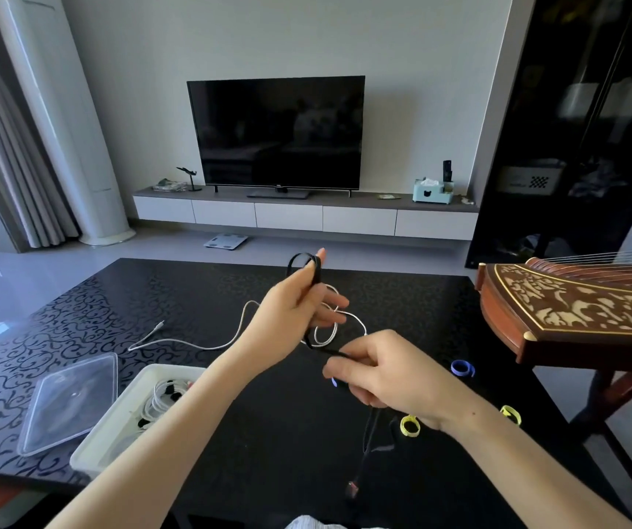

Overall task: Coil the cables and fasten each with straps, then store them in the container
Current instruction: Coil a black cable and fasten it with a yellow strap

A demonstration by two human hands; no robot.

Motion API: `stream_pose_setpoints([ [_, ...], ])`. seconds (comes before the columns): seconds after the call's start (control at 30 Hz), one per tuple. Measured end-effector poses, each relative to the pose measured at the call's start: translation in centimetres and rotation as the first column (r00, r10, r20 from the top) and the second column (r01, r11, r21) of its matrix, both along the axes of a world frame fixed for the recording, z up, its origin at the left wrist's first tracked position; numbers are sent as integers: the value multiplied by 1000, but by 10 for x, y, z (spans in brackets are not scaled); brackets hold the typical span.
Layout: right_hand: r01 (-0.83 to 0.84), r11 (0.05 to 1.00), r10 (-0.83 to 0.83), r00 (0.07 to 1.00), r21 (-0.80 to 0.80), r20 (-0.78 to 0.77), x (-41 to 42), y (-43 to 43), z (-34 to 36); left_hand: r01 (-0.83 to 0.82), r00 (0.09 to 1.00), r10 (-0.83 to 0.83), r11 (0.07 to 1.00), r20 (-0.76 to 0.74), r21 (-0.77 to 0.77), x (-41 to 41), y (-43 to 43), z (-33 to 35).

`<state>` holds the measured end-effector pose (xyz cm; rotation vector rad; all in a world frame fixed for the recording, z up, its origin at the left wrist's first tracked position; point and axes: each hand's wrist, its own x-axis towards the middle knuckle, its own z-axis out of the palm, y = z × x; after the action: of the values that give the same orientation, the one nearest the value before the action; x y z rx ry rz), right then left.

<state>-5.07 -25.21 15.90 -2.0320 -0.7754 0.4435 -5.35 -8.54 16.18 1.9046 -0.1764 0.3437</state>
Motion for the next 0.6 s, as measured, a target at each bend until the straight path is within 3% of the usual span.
stream_pose_setpoints([
  [0.1, 21, 998, -3, 952, -55, 306, 6, -7, 16, 35, 996, -17, 977, -87, 209, -5, -5, -9],
  [0.27, 150, 989, -95, 713, -19, 694, 22, -19, 37, 178, 970, -159, 980, -182, 90, -15, -5, -12],
  [0.47, 128, 991, -46, 595, -38, 802, 36, -18, 46, 325, 915, -343, 939, -211, -114, -19, -4, -11],
  [0.53, 196, 978, -69, 621, -69, 781, 38, -19, 51, 331, 912, -347, 938, -220, -104, -19, -2, -13],
  [0.6, 211, 965, -48, 728, -156, 684, 45, -23, 57, 334, 911, -354, 934, -213, -126, -21, -2, -15],
])
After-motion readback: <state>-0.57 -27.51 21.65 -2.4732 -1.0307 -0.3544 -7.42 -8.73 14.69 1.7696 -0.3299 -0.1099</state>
